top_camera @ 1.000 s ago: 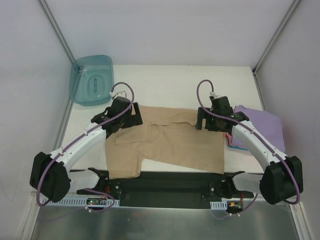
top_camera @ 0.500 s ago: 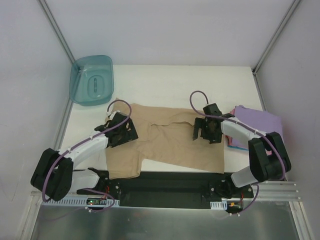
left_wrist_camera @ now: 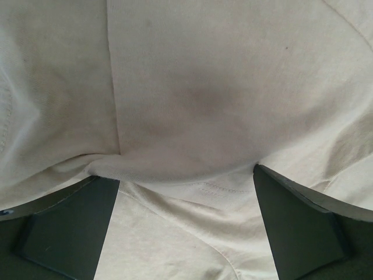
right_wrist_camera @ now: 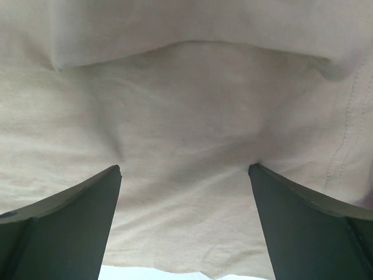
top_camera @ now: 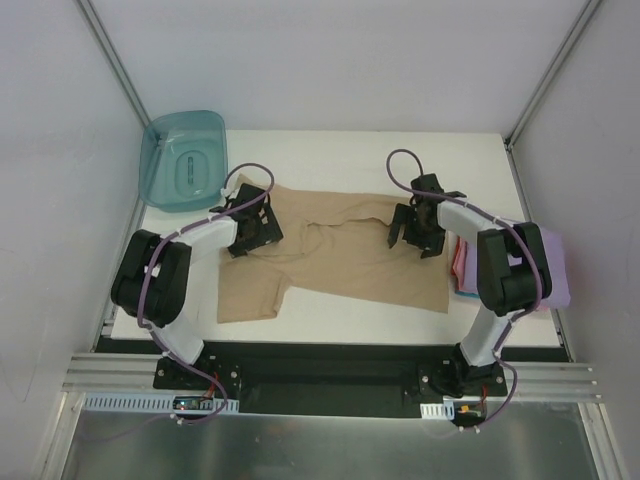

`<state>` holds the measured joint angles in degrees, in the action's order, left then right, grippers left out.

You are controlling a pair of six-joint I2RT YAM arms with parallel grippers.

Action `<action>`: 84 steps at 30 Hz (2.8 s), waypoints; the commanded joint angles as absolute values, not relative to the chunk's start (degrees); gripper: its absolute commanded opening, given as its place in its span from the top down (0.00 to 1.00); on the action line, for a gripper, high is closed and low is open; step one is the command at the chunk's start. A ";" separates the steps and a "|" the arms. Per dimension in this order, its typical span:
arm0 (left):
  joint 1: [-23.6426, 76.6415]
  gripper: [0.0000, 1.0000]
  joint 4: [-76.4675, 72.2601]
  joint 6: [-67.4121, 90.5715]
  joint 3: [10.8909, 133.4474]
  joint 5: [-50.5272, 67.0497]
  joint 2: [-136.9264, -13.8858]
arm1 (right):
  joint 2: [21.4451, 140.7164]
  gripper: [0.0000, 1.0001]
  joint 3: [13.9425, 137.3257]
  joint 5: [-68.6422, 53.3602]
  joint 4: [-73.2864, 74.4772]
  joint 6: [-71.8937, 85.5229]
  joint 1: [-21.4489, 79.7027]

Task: Fold and stack the t-shirts
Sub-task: Flatten out the tshirt

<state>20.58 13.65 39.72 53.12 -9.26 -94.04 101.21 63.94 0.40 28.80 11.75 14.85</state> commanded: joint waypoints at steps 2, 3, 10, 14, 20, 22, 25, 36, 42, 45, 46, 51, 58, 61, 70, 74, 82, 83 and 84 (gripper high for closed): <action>18.19 0.01 12.30 34.28 62.29 -3.87 -102.65 | 107.31 0.03 72.50 2.53 29.88 9.49 13.01; 18.19 0.01 12.22 33.67 63.45 -3.87 -103.00 | 107.92 0.03 73.64 3.68 30.49 8.97 13.09; 18.28 0.01 12.39 33.13 62.33 -2.20 -93.88 | 97.95 0.03 73.66 4.92 30.06 7.04 14.41; 18.28 0.01 13.18 34.80 53.65 -0.36 -83.78 | 86.88 0.03 64.90 5.28 28.22 7.47 15.91; 18.28 0.01 17.83 40.25 37.56 -3.50 -61.38 | 67.11 0.03 48.54 8.77 19.70 14.21 15.47; 18.19 0.01 22.82 42.61 33.95 -6.32 -54.60 | 62.60 0.03 42.38 9.14 16.88 16.34 14.86; 18.19 0.01 27.49 46.39 31.56 -9.83 -48.70 | 55.82 0.03 38.41 9.58 16.26 18.63 13.89; 17.40 0.37 29.62 53.96 25.05 -14.23 -50.70 | 49.75 0.03 37.09 7.56 20.74 18.19 13.27; 15.56 0.50 29.62 53.96 25.75 -14.85 -55.80 | 49.48 0.03 37.00 8.17 21.45 17.49 13.18; 15.21 0.51 29.36 54.05 25.66 -15.20 -57.21 | 49.74 0.03 37.26 7.82 21.27 17.14 13.27; 15.21 0.52 29.36 54.05 25.66 -15.38 -57.56 | 49.92 0.03 37.18 7.74 21.18 17.14 13.18; 15.12 0.63 26.46 53.44 25.58 -13.45 -60.37 | 50.62 0.03 37.27 7.73 21.01 16.70 13.27; 15.12 1.00 24.00 51.24 26.19 -9.93 -63.20 | 50.98 0.03 37.35 7.91 21.01 16.09 13.27; 15.12 1.00 24.08 51.33 26.19 -12.30 -61.09 | 51.24 0.03 37.53 6.78 21.09 15.03 13.27; 4.84 1.00 25.58 50.45 25.49 -20.39 -53.97 | 54.84 0.03 38.85 0.44 21.97 14.85 15.37; 2.29 1.00 25.40 49.22 25.23 -21.88 -52.13 | 56.69 0.03 40.95 5.09 29.85 15.64 19.68; 1.14 1.00 22.06 46.41 23.64 -17.41 -52.47 | 53.79 0.07 37.89 4.58 40.43 26.61 22.32; 1.23 1.00 21.80 46.32 23.56 -16.53 -52.91 | 53.18 0.08 36.40 4.31 41.13 27.33 22.32; 1.14 1.00 21.19 45.45 23.21 -15.83 -53.17 | 53.00 0.10 35.86 4.31 41.48 27.59 22.24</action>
